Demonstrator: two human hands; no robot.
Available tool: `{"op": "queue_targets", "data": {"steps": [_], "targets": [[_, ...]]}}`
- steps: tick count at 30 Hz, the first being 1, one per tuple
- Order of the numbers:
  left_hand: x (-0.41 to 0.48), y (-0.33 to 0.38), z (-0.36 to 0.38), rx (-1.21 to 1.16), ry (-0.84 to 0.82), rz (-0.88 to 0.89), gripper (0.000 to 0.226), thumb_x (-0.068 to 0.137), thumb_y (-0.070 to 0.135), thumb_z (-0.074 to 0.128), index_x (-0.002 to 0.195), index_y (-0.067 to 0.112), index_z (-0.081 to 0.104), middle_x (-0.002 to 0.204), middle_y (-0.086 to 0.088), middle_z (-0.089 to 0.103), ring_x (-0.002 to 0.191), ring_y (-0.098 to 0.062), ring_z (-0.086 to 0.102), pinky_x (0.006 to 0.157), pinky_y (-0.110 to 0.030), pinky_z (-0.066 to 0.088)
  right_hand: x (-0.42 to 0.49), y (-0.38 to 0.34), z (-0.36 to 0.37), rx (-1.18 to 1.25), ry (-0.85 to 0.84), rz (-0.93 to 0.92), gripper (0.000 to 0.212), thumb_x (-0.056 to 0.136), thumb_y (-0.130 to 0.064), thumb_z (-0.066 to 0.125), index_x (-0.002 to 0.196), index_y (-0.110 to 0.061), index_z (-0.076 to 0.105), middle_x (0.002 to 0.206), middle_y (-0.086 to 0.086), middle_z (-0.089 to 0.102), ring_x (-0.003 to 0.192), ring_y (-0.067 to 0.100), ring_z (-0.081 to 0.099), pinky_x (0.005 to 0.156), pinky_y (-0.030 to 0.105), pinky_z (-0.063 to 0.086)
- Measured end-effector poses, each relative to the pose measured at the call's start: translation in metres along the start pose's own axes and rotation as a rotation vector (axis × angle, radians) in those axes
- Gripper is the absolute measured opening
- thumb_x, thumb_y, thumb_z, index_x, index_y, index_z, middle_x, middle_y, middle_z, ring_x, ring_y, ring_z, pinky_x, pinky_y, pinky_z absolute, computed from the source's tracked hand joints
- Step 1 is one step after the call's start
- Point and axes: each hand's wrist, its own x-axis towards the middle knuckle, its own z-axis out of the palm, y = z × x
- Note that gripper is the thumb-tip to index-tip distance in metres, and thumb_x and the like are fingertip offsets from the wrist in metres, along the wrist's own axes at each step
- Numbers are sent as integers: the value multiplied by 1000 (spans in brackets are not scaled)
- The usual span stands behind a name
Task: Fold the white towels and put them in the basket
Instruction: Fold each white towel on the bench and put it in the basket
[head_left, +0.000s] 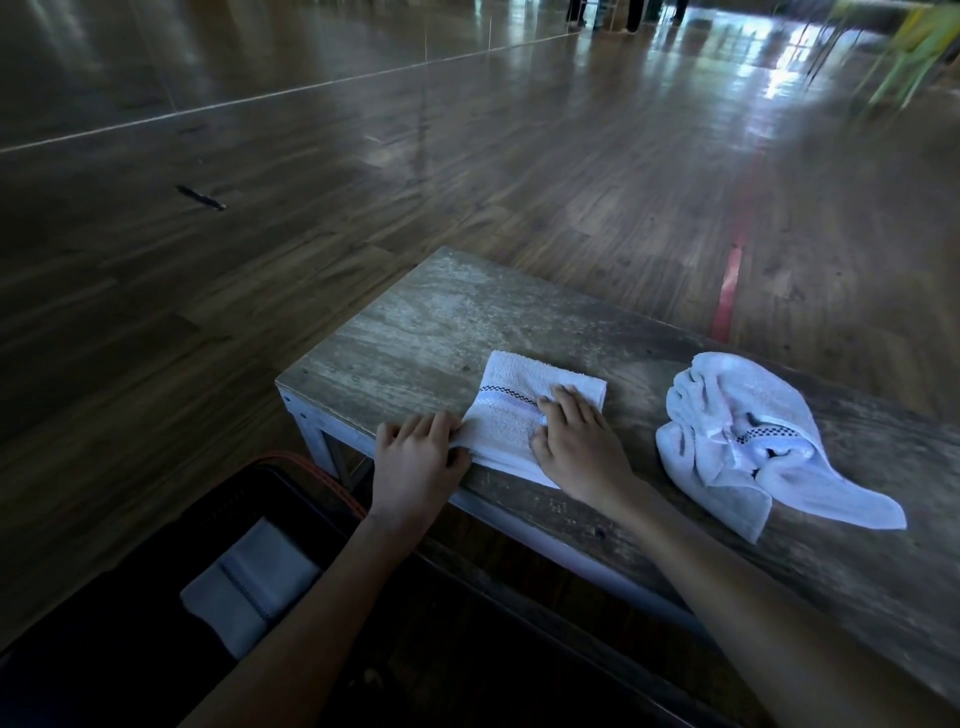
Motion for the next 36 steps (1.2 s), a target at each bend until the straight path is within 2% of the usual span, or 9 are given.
{"op": "queue_targets", "data": {"steps": [6,12,14,17,22,27,29,32,36], "targets": [[-4,-17,-7,-189,-136,1,40,69,29,56,109,22,58,94,6,66,94,-18,60,83,-36,39,1,-1,1,-9,-4,-12,76,84,-39,6,137,2,43,146,24,37,140,37,28,116,46,20],[23,-19,-26,-507,-140,30,45,86,24,43,130,16,52,122,-7,62,99,-26,62,85,-42,47,-1,5,-2,-3,-58,-64,82,81,-45,-4,145,-6,29,156,14,21,146,28,11,119,40,7],[46,-6,-23,-410,-245,193,51,91,32,34,139,19,43,144,-1,46,132,-15,42,104,-41,32,-1,10,-2,26,-55,-116,78,85,-47,0,144,-8,32,155,12,23,147,26,10,120,39,7],[69,5,-7,-148,-470,412,70,87,51,7,148,22,26,157,4,19,145,-9,10,113,-41,16,-3,23,-7,47,-97,-191,76,86,-51,2,147,-14,28,158,5,17,147,17,3,119,32,2],[52,-4,13,-23,-408,462,72,90,64,1,148,28,25,154,6,26,142,-12,26,102,-41,34,-3,55,-27,-67,-206,-252,79,81,-66,-6,150,-33,14,158,-13,1,145,7,-9,117,34,-11],[31,17,-4,154,-144,565,52,88,54,34,118,20,59,103,-6,61,89,-27,60,72,-37,45,8,66,-47,-222,-145,-149,58,95,-55,23,147,-28,27,159,-3,15,147,12,0,117,38,-7],[27,23,-12,167,-131,535,48,84,51,36,106,19,63,94,-6,60,84,-27,60,72,-38,45,1,50,-54,-93,-88,-71,48,98,-37,37,144,-22,34,156,1,24,146,14,9,118,39,4],[21,21,-18,66,-268,340,53,90,45,34,129,14,51,130,-9,51,117,-28,52,92,-44,40,-29,15,-48,133,-113,64,48,100,-32,32,143,-11,33,154,6,28,144,19,17,116,37,15],[1,21,-17,-87,-563,136,74,89,56,7,151,15,9,159,-4,11,145,-18,14,111,-41,17,-57,5,-33,18,-291,69,68,97,-54,9,151,-15,-2,158,-2,-15,143,11,-20,117,41,-13]]}}
